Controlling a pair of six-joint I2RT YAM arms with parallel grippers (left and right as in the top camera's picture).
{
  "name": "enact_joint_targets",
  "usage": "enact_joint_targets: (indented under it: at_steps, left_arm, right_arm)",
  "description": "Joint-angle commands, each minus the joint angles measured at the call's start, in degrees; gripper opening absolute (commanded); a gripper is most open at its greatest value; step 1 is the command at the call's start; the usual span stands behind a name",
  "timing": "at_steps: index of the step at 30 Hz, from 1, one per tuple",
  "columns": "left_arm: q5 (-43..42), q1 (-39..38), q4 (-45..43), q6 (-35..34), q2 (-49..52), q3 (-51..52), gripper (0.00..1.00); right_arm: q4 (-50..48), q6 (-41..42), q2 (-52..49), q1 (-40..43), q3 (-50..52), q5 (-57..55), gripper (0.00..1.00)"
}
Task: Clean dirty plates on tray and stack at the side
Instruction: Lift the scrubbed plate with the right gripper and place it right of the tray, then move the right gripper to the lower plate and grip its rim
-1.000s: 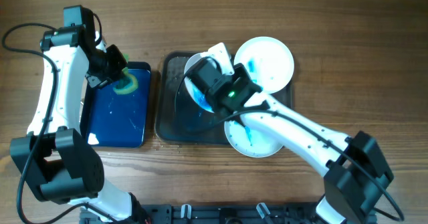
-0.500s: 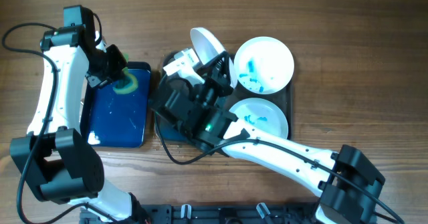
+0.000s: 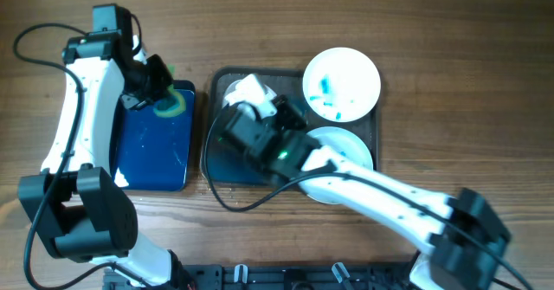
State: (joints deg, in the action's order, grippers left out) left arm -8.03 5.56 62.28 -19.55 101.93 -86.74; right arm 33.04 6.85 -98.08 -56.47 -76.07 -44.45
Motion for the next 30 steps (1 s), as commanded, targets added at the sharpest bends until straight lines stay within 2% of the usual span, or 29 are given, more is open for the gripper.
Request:
enact_joint_targets:
  at_steps: [1, 4, 8, 12, 16, 20, 25, 30]
  left_arm:
    - [-0.28, -2.16, -1.73, 1.11, -0.57, -0.48, 0.04]
    - [-0.28, -4.02, -2.27, 1.11, -0.57, -0.48, 0.04]
    - [-0.26, -7.39, -2.64, 1.11, -0.57, -0.48, 0.04]
    - [-0.26, -11.43, -3.98, 1.11, -0.55, -0.48, 0.04]
    - [-0.26, -14.53, -5.11, 1.11, -0.55, -0.48, 0.04]
    - [-0.26, -15.47, -5.29, 1.09, 0.04, -0.48, 0.04]
    - [-0.26, -15.47, -4.87, 1.11, 1.29, -0.48, 0.04]
    - [-0.28, -15.47, -4.74, 1.11, 1.95, -0.48, 0.04]
  right_arm:
    - [-0.83, 6.86, 11.91, 7.43, -0.04, 27.02, 0.04]
    - [1.14, 10.34, 19.52, 19.39, -0.04, 42.36, 0.04]
    - [5.73, 17.53, 24.9, 37.16, -0.04, 54.42, 0.04]
    - [15.21, 20.11, 24.68, 58.21, -0.02, 56.3, 0.04]
    - [21.18, 18.49, 19.47, 72.74, 1.01, 54.58, 0.04]
    - [21.55, 18.71, 13.31, 78.38, 4.81, 51.12, 0.05]
    - [19.12, 18.64, 5.25, 78.62, 9.35, 40.22, 0.04]
    - [17.31, 18.58, 1.22, 78.62, 9.35, 39.3, 0.04]
